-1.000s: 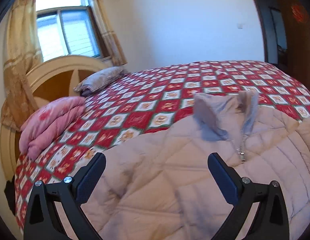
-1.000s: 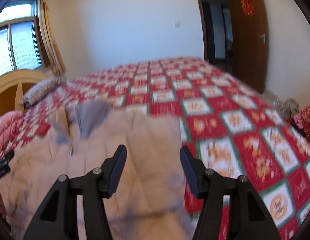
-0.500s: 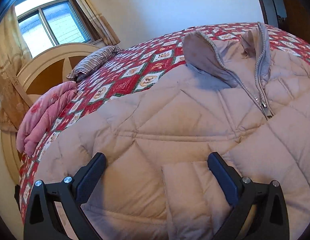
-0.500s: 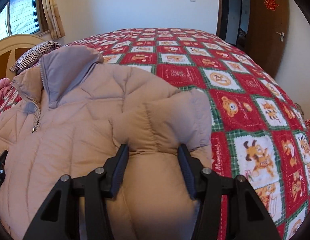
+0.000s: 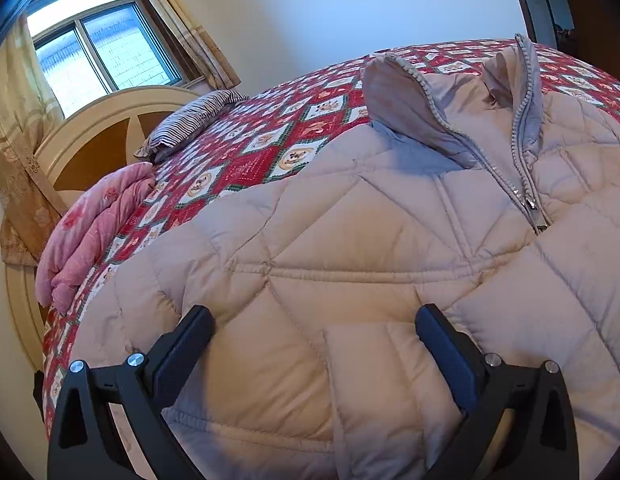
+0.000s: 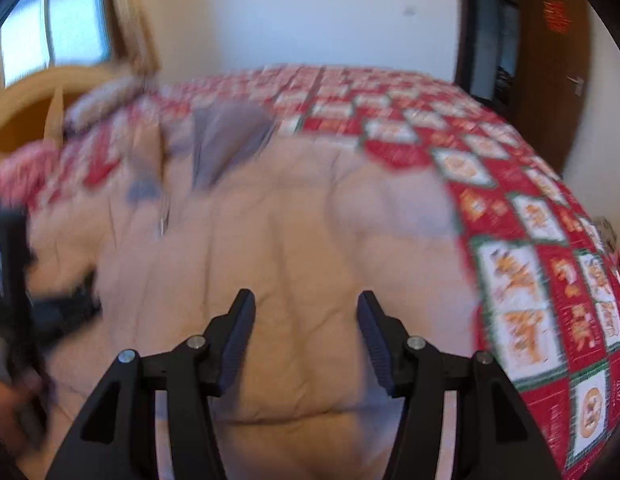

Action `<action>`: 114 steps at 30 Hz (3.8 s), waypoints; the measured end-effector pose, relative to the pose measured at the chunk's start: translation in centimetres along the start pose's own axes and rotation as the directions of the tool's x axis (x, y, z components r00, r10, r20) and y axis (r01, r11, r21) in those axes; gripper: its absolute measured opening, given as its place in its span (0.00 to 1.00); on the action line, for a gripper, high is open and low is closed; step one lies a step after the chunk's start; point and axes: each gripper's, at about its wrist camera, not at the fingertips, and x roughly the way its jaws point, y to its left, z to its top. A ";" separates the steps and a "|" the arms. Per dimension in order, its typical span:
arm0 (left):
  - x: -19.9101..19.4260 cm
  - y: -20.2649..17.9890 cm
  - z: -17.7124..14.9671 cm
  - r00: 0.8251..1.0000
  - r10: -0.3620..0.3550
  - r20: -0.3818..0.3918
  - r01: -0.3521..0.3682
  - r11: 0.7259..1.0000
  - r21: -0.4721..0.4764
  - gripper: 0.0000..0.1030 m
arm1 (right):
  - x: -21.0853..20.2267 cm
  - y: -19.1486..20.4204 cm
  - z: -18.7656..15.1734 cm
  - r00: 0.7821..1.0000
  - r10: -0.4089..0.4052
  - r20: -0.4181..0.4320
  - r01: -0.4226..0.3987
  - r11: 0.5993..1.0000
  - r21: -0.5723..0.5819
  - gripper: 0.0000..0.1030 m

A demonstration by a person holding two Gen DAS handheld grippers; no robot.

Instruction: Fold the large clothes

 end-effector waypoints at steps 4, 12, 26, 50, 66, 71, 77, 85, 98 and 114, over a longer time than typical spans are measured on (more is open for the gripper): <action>0.1 0.1 0.0 1.000 -0.012 -0.006 0.012 1.000 -0.008 0.99 | 2.2 0.3 -0.9 0.999 -0.037 -0.033 0.036 0.999 -0.014 0.56; -0.4 0.3 0.4 1.000 -0.019 -0.008 0.019 1.000 0.017 0.99 | 2.4 0.5 -1.5 0.998 -0.053 -0.014 0.052 0.998 -0.032 0.57; -6.8 22.8 -8.7 0.994 0.099 0.038 -0.093 0.985 -0.148 0.99 | -10.0 -2.3 -6.7 0.995 0.054 0.080 -0.066 0.987 0.146 0.90; -6.4 32.6 -24.2 0.988 -0.067 -0.139 0.006 0.918 -0.397 0.23 | -16.2 10.3 -13.2 0.969 0.172 0.175 -0.154 0.982 -0.112 0.90; -17.7 35.4 -9.0 0.969 0.081 0.234 0.007 0.935 -0.355 0.06 | -17.0 5.3 -12.2 0.963 0.118 0.241 -0.124 0.992 0.011 0.90; -21.6 27.5 -3.3 0.932 -0.025 0.362 0.111 0.969 -0.219 0.06 | -17.1 2.1 -11.9 0.966 0.076 0.248 -0.094 0.994 0.060 0.90; -23.4 15.7 0.2 0.896 -0.161 0.413 0.193 0.980 -0.038 0.06 | -17.7 -1.4 -12.3 0.967 0.036 0.251 -0.069 0.990 0.125 0.90; -24.5 3.3 1.0 0.859 -0.281 0.429 0.270 0.959 0.088 0.09 | -16.6 -5.1 -13.8 0.978 -0.002 0.208 -0.036 0.983 0.181 0.90; -23.8 3.9 -0.7 0.832 -0.168 0.528 0.146 0.986 0.083 0.99 | -15.4 -4.6 -12.4 0.988 0.024 0.155 -0.050 0.985 0.163 0.90; -5.6 16.6 -7.5 0.997 -0.032 0.067 0.044 0.982 -0.186 0.99 | -4.5 4.9 -2.4 0.980 0.198 -0.034 -0.193 0.974 0.116 0.68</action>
